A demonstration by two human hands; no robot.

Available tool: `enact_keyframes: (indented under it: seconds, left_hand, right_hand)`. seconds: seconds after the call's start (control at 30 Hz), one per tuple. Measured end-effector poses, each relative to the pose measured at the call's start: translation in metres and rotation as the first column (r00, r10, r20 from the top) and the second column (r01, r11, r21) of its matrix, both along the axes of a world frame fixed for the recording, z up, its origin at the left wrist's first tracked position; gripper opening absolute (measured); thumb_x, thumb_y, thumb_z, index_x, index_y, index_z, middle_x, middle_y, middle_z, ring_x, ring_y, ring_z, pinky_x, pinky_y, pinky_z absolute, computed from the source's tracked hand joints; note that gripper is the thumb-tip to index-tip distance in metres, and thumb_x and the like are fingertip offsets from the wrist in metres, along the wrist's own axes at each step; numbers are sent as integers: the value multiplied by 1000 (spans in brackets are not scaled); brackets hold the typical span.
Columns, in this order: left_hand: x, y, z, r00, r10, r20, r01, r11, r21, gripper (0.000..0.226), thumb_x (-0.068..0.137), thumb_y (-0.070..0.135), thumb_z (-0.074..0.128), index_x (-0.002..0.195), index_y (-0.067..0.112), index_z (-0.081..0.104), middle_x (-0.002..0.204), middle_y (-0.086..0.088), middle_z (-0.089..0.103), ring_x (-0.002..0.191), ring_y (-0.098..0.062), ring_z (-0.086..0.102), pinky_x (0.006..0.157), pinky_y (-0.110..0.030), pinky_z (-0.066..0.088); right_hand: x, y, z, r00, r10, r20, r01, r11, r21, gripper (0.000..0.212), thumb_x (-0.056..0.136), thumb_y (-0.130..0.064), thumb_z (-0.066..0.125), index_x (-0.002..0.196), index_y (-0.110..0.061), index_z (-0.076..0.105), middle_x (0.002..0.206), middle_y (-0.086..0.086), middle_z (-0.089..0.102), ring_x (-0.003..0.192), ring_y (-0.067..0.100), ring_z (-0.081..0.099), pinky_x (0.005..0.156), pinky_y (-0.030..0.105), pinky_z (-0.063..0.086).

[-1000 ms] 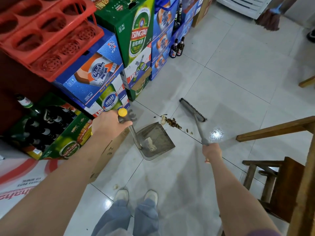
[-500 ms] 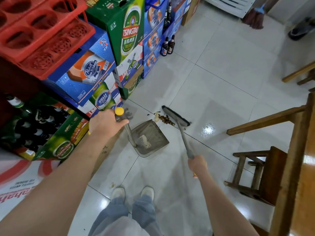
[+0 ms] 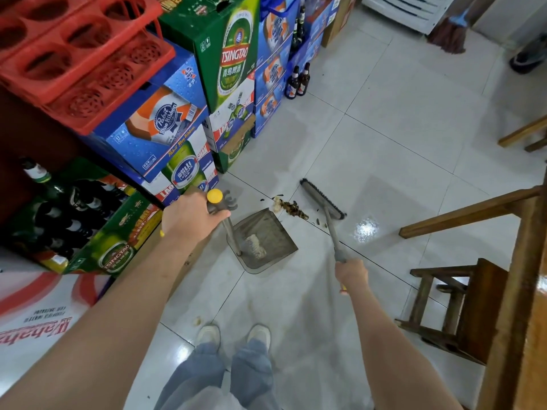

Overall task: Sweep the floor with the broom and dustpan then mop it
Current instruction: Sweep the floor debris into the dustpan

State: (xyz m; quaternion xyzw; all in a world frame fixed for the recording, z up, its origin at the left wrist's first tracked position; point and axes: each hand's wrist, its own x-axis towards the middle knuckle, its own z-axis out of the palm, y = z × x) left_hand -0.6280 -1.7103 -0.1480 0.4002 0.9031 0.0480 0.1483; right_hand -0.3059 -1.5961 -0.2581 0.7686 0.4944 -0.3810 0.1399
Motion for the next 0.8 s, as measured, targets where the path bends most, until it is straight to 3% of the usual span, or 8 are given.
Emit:
enact_keyframes:
  seconds: [0.17, 0.3, 0.4, 0.47, 0.5, 0.6, 0.7, 0.8]
  left_hand:
    - [5, -3, 1, 1000, -20, -6, 20, 1000, 11, 51, 74, 62, 67, 81, 12, 61, 82, -9, 66, 81, -30, 65, 62, -30, 46]
    - [13, -7, 7, 999, -38, -22, 38, 999, 20, 49, 76, 60, 68, 81, 11, 62, 83, -11, 65, 82, -31, 65, 63, -30, 46]
    - [12, -15, 11, 999, -40, 23, 39, 999, 28, 47, 77, 58, 68, 74, 13, 56, 74, -7, 59, 78, -28, 64, 62, -29, 47]
    - [11, -22, 12, 998, -30, 64, 28, 999, 35, 45, 77, 57, 68, 70, 15, 52, 71, -4, 56, 73, -24, 61, 61, -28, 45]
    - [12, -27, 13, 997, -18, 81, 16, 999, 31, 45, 77, 56, 69, 70, 14, 52, 71, -5, 57, 71, -23, 58, 61, -27, 44]
    - [13, -41, 13, 993, 12, 121, -14, 1000, 18, 45, 77, 55, 69, 70, 11, 59, 70, -6, 60, 69, -22, 59, 59, -27, 44]
    - [13, -56, 15, 993, -8, 115, 4, 999, 35, 42, 77, 53, 70, 65, 17, 53, 68, -2, 59, 73, -23, 64, 61, -28, 48]
    - [12, -72, 14, 996, -22, 83, 23, 1000, -2, 41, 78, 54, 69, 72, 15, 57, 74, -3, 62, 71, -20, 56, 61, -26, 44]
  right_hand:
    - [-13, -29, 3, 999, 41, -3, -41, 997, -68, 32, 91, -18, 47, 118, -2, 57, 108, 16, 63, 53, 24, 59, 31, 23, 42]
    - [-11, -65, 9, 996, 74, -45, -78, 993, -88, 32, 91, -20, 48, 111, 1, 61, 106, 19, 66, 76, 30, 64, 23, 12, 24]
    - [-1, -74, 23, 995, 84, -53, -86, 995, -41, 22, 93, -18, 45, 92, -2, 60, 84, 16, 62, 54, 25, 54, 24, 14, 26]
    - [7, -75, 29, 997, 41, -58, -43, 999, -18, 21, 92, -19, 45, 88, -4, 58, 75, 12, 59, 50, 25, 55, 30, 14, 36]
    - [9, -75, 31, 998, 8, -57, -8, 1000, -13, 24, 92, -21, 45, 90, -3, 60, 78, 14, 62, 51, 27, 58, 33, 17, 41]
    - [12, -70, 34, 996, -71, -56, 71, 997, -18, 28, 92, -21, 46, 99, 0, 62, 94, 21, 67, 50, 27, 61, 28, 19, 38]
    - [12, -65, 33, 993, -101, -53, 99, 994, -42, 24, 90, -18, 49, 102, 2, 58, 100, 24, 66, 54, 27, 60, 27, 20, 39]
    - [10, -71, 28, 992, -114, -52, 111, 992, -66, 30, 88, -17, 50, 109, 4, 57, 105, 25, 64, 59, 29, 60, 29, 23, 42]
